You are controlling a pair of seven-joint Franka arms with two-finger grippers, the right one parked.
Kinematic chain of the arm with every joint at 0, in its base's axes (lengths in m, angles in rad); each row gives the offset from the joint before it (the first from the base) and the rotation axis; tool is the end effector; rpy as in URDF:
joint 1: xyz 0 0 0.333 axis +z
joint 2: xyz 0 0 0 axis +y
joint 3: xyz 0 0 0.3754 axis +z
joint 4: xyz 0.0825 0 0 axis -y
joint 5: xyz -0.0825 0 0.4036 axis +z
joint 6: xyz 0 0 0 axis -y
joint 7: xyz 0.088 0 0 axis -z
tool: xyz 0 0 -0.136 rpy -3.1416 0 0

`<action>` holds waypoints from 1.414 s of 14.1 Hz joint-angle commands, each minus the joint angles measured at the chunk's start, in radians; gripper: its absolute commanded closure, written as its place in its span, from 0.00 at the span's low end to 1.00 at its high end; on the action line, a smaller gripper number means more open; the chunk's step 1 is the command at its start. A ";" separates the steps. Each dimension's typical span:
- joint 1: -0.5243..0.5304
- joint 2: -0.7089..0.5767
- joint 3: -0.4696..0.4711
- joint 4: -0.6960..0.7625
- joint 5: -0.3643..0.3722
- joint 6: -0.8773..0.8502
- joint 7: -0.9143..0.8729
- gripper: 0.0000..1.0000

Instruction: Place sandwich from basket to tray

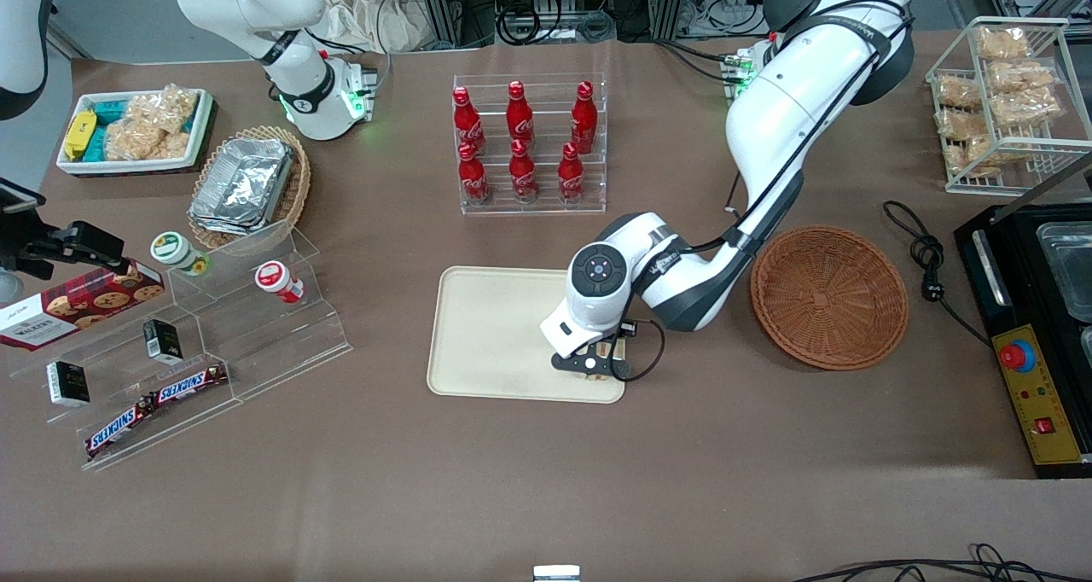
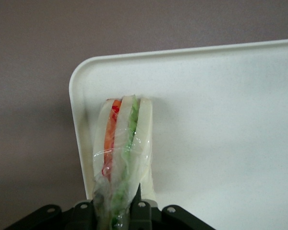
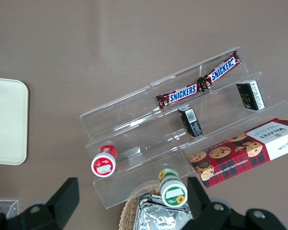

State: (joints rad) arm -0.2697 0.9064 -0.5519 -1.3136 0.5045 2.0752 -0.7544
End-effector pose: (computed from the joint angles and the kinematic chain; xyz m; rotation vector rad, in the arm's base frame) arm 0.6440 -0.4755 0.2372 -3.1205 0.2219 -0.0007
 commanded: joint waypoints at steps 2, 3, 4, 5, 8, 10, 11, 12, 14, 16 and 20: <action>0.017 -0.068 -0.010 0.005 -0.003 -0.050 -0.029 0.00; 0.023 -0.117 -0.010 -0.033 -0.013 -0.081 -0.051 0.00; 0.044 -0.173 -0.010 -0.071 -0.014 -0.099 -0.060 0.00; 0.094 -0.240 -0.016 -0.137 -0.015 -0.101 -0.050 0.00; 0.257 -0.479 -0.084 -0.353 -0.070 -0.102 -0.028 0.00; 0.361 -0.623 -0.114 -0.452 -0.137 -0.104 0.027 0.00; 0.394 -0.677 -0.114 -0.464 -0.196 -0.128 0.074 0.00; 0.424 -0.717 -0.114 -0.460 -0.249 -0.180 0.119 0.00; 0.489 -0.782 -0.111 -0.448 -0.297 -0.237 0.158 0.00; 0.571 -0.793 -0.106 -0.377 -0.360 -0.323 0.240 0.00; 0.687 -0.758 -0.102 -0.204 -0.363 -0.471 0.391 0.00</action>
State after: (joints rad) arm 0.3790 0.1170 -0.6441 -1.6005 0.1528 1.6665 -0.4043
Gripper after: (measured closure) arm 0.000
